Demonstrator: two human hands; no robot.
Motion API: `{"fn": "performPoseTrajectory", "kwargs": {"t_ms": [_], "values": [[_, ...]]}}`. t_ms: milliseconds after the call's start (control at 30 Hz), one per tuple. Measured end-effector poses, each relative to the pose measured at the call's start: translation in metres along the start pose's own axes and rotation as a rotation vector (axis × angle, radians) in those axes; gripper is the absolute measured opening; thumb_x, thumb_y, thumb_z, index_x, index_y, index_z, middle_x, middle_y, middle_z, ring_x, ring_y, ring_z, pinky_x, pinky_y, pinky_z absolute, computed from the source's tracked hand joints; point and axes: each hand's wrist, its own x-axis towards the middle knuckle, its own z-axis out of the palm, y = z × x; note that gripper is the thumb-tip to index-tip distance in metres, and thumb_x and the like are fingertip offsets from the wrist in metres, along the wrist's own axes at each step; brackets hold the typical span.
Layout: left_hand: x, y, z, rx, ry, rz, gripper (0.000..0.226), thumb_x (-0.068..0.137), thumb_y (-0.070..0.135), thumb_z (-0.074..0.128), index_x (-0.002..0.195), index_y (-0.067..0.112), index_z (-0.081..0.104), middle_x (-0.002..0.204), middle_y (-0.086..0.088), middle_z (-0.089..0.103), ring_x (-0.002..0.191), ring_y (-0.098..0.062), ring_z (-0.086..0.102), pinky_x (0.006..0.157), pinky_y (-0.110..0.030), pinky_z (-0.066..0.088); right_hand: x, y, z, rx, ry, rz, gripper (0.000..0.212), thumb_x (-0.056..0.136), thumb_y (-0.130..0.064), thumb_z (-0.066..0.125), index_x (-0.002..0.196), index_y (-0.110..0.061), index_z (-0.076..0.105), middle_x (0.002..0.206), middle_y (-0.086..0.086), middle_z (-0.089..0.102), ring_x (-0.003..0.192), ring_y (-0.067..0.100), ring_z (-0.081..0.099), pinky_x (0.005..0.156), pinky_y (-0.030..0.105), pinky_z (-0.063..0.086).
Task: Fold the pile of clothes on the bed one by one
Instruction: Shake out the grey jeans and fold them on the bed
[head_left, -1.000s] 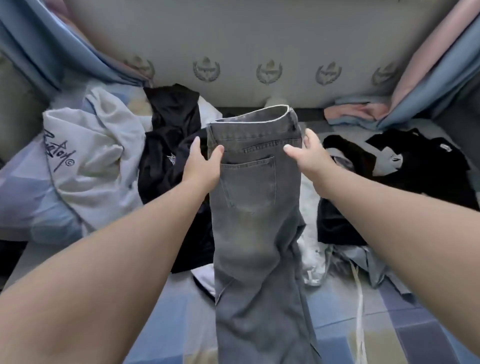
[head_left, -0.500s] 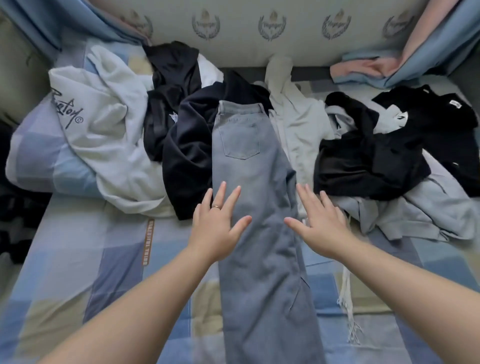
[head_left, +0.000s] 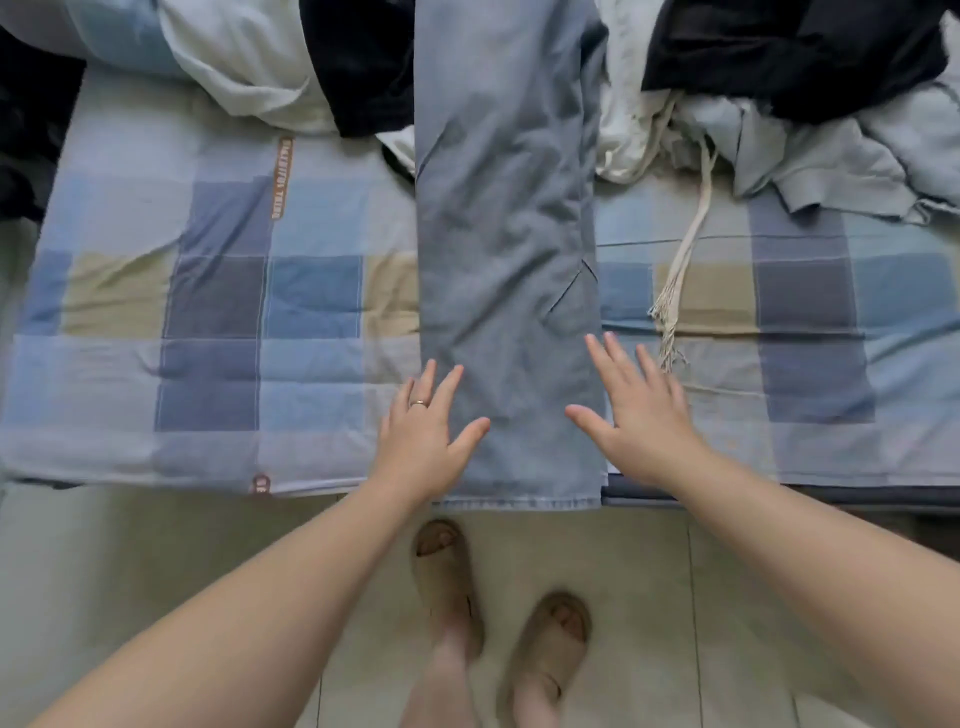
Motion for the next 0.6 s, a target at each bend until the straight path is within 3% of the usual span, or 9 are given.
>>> {"fn": "performPoseTrajectory", "kwargs": {"t_ms": [233, 333, 400, 467, 533, 600], "values": [[-0.012, -0.056, 0.088, -0.178, -0.082, -0.155, 0.087, 0.095, 0.057, 0.056, 0.162, 0.024, 0.011, 0.169, -0.006, 0.008, 0.155, -0.027, 0.010, 0.124, -0.043, 0.016, -0.011, 0.030, 0.101, 0.177, -0.081, 0.112, 0.083, 0.098, -0.060, 0.047, 0.160, -0.037, -0.003, 0.170, -0.007, -0.002, 0.156, 0.024, 0.002, 0.122, 0.052, 0.014], [0.001, -0.069, 0.112, -0.398, -0.026, -0.173, 0.086, 0.092, 0.046, 0.066, 0.159, 0.019, 0.019, 0.162, -0.006, 0.029, 0.149, -0.024, 0.028, 0.121, -0.044, 0.028, 0.006, 0.037, 0.129, 0.316, -0.048, 0.211, 0.090, 0.097, -0.053, 0.056, 0.161, -0.029, -0.002, 0.170, 0.004, 0.004, 0.156, 0.025, 0.005, 0.125, 0.047, 0.013], [0.015, -0.071, 0.121, -0.565, 0.044, -0.185, 0.078, 0.089, 0.038, 0.073, 0.152, 0.021, 0.031, 0.149, -0.004, 0.047, 0.137, -0.022, 0.046, 0.113, -0.044, 0.040, 0.020, 0.042, 0.139, 0.541, -0.040, 0.281, 0.092, 0.095, -0.043, 0.065, 0.162, -0.025, 0.004, 0.167, 0.006, 0.020, 0.152, 0.027, 0.022, 0.123, 0.046, 0.023], [0.028, -0.071, 0.129, -0.699, 0.103, -0.267, 0.074, 0.087, 0.037, 0.076, 0.148, 0.021, 0.036, 0.136, 0.003, 0.056, 0.117, -0.014, 0.059, 0.099, -0.034, 0.050, 0.033, 0.046, 0.148, 0.746, -0.029, 0.359, 0.091, 0.092, -0.036, 0.071, 0.159, -0.022, 0.011, 0.159, 0.006, 0.038, 0.141, 0.028, 0.043, 0.116, 0.048, 0.037], [0.042, -0.073, 0.136, -0.778, 0.130, -0.343, 0.068, 0.087, 0.037, 0.077, 0.141, 0.017, 0.040, 0.119, 0.008, 0.058, 0.092, 0.000, 0.059, 0.077, -0.017, 0.048, 0.044, 0.052, 0.152, 0.778, 0.028, 0.465, 0.100, 0.089, -0.040, 0.075, 0.159, -0.022, 0.007, 0.159, 0.009, 0.036, 0.139, 0.031, 0.044, 0.114, 0.045, 0.038], [0.053, -0.076, 0.143, -0.792, 0.117, -0.361, 0.054, 0.087, 0.033, 0.077, 0.129, 0.013, 0.049, 0.116, 0.005, 0.062, 0.089, -0.002, 0.060, 0.075, -0.017, 0.048, 0.054, 0.057, 0.152, 0.767, 0.067, 0.527, 0.102, 0.085, -0.041, 0.078, 0.159, -0.019, 0.012, 0.159, 0.011, 0.034, 0.138, 0.032, 0.043, 0.108, 0.039, 0.038]]}}
